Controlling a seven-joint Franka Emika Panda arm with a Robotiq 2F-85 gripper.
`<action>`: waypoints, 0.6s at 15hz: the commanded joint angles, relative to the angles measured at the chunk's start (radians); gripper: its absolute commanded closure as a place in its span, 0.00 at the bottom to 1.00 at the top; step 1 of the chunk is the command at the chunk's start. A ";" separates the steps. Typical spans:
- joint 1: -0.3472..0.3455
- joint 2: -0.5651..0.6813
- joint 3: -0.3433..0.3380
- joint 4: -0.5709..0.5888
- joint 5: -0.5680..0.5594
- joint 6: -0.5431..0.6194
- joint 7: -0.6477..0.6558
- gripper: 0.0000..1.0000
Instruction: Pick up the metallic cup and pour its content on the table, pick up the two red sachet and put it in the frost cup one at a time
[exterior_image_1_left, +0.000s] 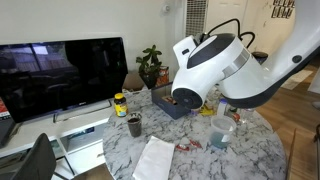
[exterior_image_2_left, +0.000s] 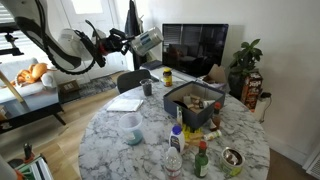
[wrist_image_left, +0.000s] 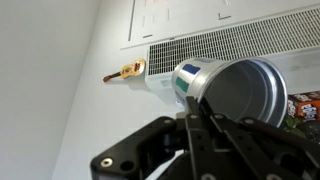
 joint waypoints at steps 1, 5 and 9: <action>0.001 0.014 0.010 -0.008 -0.020 -0.035 0.020 0.99; -0.023 -0.021 0.022 -0.008 0.040 0.090 -0.007 0.99; -0.061 -0.082 0.015 -0.021 0.113 0.353 -0.013 0.99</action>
